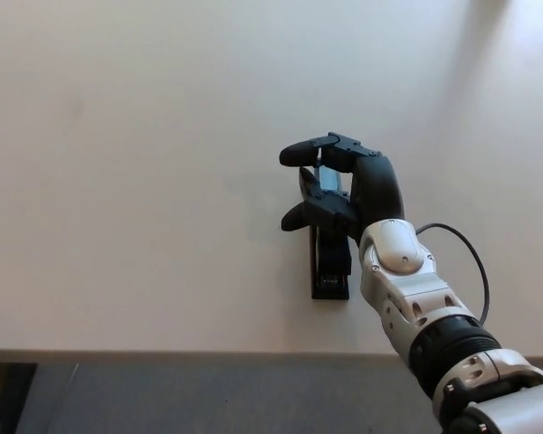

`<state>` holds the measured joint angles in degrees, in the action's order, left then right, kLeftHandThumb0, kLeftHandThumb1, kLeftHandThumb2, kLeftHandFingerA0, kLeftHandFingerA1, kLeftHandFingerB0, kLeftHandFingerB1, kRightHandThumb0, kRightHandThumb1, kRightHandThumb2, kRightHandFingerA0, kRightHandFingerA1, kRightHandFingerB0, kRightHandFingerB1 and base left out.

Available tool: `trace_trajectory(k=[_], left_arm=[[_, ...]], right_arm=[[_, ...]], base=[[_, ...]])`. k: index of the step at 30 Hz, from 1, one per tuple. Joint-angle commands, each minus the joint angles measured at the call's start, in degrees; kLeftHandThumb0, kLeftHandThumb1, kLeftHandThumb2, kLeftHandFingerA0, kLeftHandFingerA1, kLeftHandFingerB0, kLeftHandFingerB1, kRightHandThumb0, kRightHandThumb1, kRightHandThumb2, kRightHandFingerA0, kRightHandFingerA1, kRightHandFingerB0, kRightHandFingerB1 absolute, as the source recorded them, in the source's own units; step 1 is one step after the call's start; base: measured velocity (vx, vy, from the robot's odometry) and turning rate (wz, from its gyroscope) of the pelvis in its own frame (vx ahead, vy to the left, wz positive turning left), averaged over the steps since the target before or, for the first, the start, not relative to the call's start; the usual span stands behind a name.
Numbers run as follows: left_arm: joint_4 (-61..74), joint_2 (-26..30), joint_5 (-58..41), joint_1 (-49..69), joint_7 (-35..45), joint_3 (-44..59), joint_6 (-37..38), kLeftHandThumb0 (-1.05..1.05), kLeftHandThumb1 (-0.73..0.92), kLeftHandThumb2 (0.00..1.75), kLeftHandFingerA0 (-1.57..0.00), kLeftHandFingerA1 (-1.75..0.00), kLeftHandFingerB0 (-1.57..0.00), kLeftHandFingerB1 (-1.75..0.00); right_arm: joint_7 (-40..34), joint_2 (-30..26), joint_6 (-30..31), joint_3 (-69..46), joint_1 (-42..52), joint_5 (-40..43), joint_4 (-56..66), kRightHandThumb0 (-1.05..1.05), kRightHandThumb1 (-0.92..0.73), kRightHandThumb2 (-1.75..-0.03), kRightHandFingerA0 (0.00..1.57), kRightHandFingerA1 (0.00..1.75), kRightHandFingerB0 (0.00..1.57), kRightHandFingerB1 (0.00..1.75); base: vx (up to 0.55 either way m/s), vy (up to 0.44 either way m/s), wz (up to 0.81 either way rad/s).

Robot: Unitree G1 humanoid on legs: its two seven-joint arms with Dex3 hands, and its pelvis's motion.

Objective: The robot uses its right hand to press on the stapler that is in the middle of the desk

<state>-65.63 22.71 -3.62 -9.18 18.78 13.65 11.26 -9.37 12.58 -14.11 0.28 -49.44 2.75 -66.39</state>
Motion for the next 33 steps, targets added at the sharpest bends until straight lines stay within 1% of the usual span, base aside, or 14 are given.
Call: trace_trajectory(k=[1, 2, 3, 8, 10, 11, 12, 13, 14, 17, 19, 25, 27, 33], left_arm=[[-0.08, 1.21, -0.06, -0.08, -0.59, -0.03, -0.04, -0.5, 0.92, 0.92, 0.0, -0.19, 0.0, -0.17], [-0.11, 1.21, -0.01, -0.1, -0.68, -0.06, 0.02, -0.5, 0.92, 0.92, 0.0, -0.19, 0.0, -0.17], [-0.19, 1.13, 0.09, 0.05, -0.6, -0.16, 0.3, -0.51, 0.91, 0.93, 0.0, -0.21, 0.0, -0.17], [-0.05, 1.01, -0.26, 0.4, -0.23, 0.07, 0.52, -0.49, 0.92, 0.92, -0.01, -0.21, -0.01, -0.18], [0.09, 0.89, -0.52, 0.84, 0.32, 0.23, 1.02, -0.48, 0.92, 0.93, -0.01, -0.21, -0.01, -0.18], [0.19, 0.89, -0.53, 0.99, 0.14, 0.29, 1.13, -0.41, 0.92, 0.87, -0.02, -0.22, -0.01, -0.19], [0.23, 0.86, -0.56, 0.95, 0.04, 0.32, 0.84, -0.47, 0.92, 0.9, -0.03, -0.22, -0.03, -0.19], [0.36, 0.72, -0.62, 1.39, -0.1, 0.38, 0.84, -0.42, 0.92, 0.85, -0.02, -0.24, -0.01, -0.2], [0.49, 0.5, -0.76, 3.0, 0.3, 0.47, 1.24, -0.5, 0.91, 0.93, 0.0, -0.24, 0.0, -0.18], [0.42, 0.09, -0.34, 6.3, 0.73, 0.05, 2.42, -0.49, 0.92, 0.93, 0.0, -0.22, 0.0, -0.17], [0.52, -0.1, 0.03, 6.86, 0.38, -0.31, 2.29, -0.5, 0.92, 0.91, -0.01, -0.22, -0.01, -0.17], [1.79, -0.77, 0.18, 11.36, 0.81, -0.74, 3.32, -0.51, 0.92, 0.92, 0.0, -0.18, 0.0, -0.14], [1.56, -1.07, 0.34, 13.41, 0.64, -0.91, 3.58, -0.47, 0.92, 0.88, -0.04, -0.22, -0.04, -0.18], [1.73, -1.67, 0.69, 16.52, 0.08, -1.3, 5.2, -0.38, 0.92, 0.87, -0.04, -0.28, -0.01, -0.22]], right_arm=[[-1.37, 5.71, 0.04, 0.64, 2.15, -1.5, -3.15, -0.08, -0.73, -0.74, 1.23, 1.08, 0.83, 1.09], [-1.66, 5.68, 0.05, 0.75, 2.22, -1.65, -3.55, -0.08, -0.73, -0.74, 1.23, 1.08, 0.83, 1.09], [-0.76, 5.56, 0.99, 0.58, 3.4, -1.35, -4.44, -0.07, -0.74, -0.77, 1.2, 1.15, 0.77, 1.17], [-0.39, 4.79, 1.23, 0.83, 6.3, -1.82, -6.7, -0.08, -0.76, -0.75, 1.2, 1.09, 0.73, 1.15], [-0.74, 4.6, 2.58, 0.34, 7.56, -1.53, -7.78, -0.1, -0.74, -0.75, 1.23, 1.08, 0.78, 1.14], [-1.14, 4.5, 3.04, 0.7, 8.24, -2.03, -8.24, -0.1, -0.75, -0.73, 1.22, 1.09, 0.77, 1.14], [-1.66, 4.48, 3.58, 1.02, 8.64, -2.41, -8.46, -0.09, -0.77, -0.69, 1.2, 1.09, 0.74, 1.15], [-1.74, 4.44, 3.02, 1.58, 9.86, -2.98, -8.66, -0.1, -0.8, -0.65, 1.19, 1.09, 0.73, 1.15], [-1.56, 4.74, 2.71, 1.77, 12.23, -3.02, -8.9, -0.1, -0.78, -0.69, 1.21, 1.08, 0.74, 1.1], [-1.29, 4.67, -0.45, 4.12, 17.47, -4.99, -9.29, -0.11, -0.79, -0.69, 1.2, 1.08, 0.71, 1.11], [-1.43, 4.63, 0.28, 3.96, 18.78, -4.55, -9.64, -0.15, -0.79, -0.68, 1.21, 1.02, 0.73, 1.13], [-0.68, 5.25, 0.2, 2.94, 24.03, -2.73, -10.22, -0.08, -0.81, -0.69, 1.2, 1.02, 0.72, 1.13], [-0.49, 4.92, -1.24, 3.97, 27.31, -3.65, -10.62, -0.11, -0.8, -0.69, 1.23, 0.98, 0.72, 1.14], [-0.52, 4.91, -1.55, 4.84, 32.2, -3.95, -11.56, -0.12, -0.8, -0.67, 1.22, 1.04, 0.73, 1.14]], base=[[0.0, 0.0, 0.0], [0.0, 0.0, 0.0], [0.0, 0.0, 0.0], [0.0, 0.0, 0.0], [0.0, 0.0, 0.0], [0.0, 0.0, 0.0], [0.0, 0.0, 0.0], [0.0, 0.0, 0.0], [0.0, 0.0, 0.0], [0.0, 0.0, 0.0], [0.0, 0.0, 0.0], [0.0, 0.0, 0.0], [0.0, 0.0, 0.0], [0.0, 0.0, 0.0]])
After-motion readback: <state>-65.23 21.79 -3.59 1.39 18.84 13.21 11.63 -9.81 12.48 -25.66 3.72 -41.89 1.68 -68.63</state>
